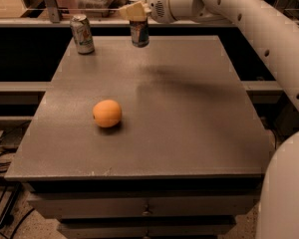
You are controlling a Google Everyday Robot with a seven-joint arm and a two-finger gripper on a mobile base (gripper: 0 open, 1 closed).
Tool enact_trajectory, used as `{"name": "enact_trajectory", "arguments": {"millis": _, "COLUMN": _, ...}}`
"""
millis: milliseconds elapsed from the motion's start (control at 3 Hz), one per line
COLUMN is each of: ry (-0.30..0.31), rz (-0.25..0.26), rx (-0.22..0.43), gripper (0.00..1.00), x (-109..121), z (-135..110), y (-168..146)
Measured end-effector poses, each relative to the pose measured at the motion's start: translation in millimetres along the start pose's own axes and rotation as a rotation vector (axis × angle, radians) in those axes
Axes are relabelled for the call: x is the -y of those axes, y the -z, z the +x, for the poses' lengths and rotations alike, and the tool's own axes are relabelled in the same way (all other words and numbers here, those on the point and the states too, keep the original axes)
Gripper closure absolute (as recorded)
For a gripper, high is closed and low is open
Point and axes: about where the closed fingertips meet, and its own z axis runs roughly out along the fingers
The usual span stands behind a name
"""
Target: Move redbull can near 7up can
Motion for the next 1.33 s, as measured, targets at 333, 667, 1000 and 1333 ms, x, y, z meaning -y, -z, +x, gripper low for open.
{"name": "enact_trajectory", "arguments": {"millis": 333, "ry": 0.002, "rz": -0.004, "rx": 0.0, "gripper": 1.0, "x": -1, "z": -1, "y": 0}}
{"name": "enact_trajectory", "arguments": {"millis": 667, "ry": -0.042, "rz": -0.039, "rx": 0.027, "gripper": 1.0, "x": -11, "z": 3, "y": -17}}
{"name": "enact_trajectory", "arguments": {"millis": 1000, "ry": -0.096, "rz": -0.102, "rx": 0.087, "gripper": 1.0, "x": -33, "z": 8, "y": -54}}
{"name": "enact_trajectory", "arguments": {"millis": 1333, "ry": -0.124, "rz": -0.158, "rx": 0.128, "gripper": 1.0, "x": -53, "z": 12, "y": -95}}
